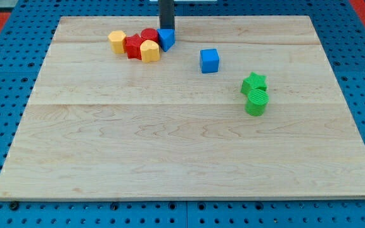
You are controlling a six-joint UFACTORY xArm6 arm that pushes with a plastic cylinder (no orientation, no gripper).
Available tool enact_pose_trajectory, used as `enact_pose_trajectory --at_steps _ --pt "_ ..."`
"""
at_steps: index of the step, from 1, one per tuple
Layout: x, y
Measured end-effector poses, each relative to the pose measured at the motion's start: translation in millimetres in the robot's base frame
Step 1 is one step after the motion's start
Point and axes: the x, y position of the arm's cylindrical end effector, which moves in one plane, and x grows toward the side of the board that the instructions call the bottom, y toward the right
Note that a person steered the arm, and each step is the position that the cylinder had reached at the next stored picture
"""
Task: Bring the blue triangle toward the top left corner
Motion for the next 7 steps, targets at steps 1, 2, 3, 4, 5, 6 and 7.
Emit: enact_pose_trajectory --at_steps 1,2,3,4,5,6,7 --pt "40.5 48.0" --pt "34.8 -7.5" --pt "-15.7 -44.5" --pt "-17.5 -43.9" --pt "-25.9 -15.5" --pt "-47.5 -28.2" --pt "-29.5 -98.0"
